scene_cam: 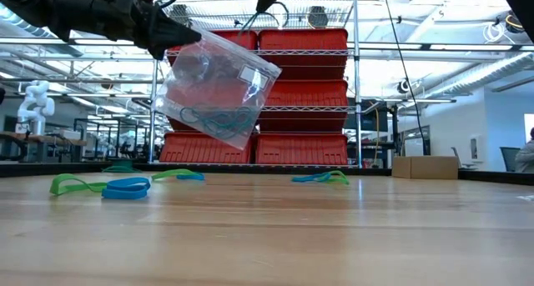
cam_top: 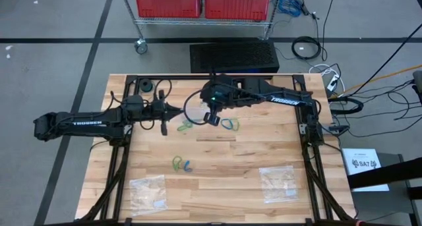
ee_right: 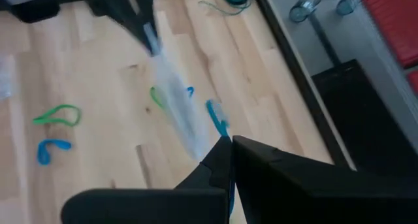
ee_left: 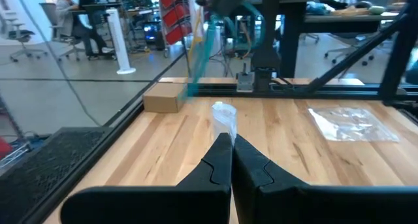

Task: Sort rubber bands
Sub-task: Put the long blue rubber band into the top zip bag

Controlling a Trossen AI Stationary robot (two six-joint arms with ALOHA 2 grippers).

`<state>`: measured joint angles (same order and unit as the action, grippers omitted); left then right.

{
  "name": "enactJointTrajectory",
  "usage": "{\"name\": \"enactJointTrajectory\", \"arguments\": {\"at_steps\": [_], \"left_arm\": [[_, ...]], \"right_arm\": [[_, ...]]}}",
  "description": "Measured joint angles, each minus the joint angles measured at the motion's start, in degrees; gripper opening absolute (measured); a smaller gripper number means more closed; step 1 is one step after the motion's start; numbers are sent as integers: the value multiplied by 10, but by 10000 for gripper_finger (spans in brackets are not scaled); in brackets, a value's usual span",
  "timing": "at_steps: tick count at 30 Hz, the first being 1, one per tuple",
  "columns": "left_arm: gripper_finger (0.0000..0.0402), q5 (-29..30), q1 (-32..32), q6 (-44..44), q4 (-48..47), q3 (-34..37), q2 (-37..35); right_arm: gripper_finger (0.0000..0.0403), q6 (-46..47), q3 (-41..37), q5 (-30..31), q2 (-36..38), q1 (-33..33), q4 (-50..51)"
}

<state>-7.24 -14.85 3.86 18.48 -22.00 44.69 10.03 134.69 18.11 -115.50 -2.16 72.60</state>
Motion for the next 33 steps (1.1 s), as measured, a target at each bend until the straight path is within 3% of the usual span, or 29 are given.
{"name": "enactJointTrajectory", "arguments": {"at_steps": [11, 33], "left_arm": [[0, 45, 0, 10, -9, 0, 0], [0, 45, 0, 10, -10, 0, 0]], "right_arm": [[0, 15, 0, -19, -1, -1, 0], [0, 13, 0, -18, -2, -17, -16]]}}
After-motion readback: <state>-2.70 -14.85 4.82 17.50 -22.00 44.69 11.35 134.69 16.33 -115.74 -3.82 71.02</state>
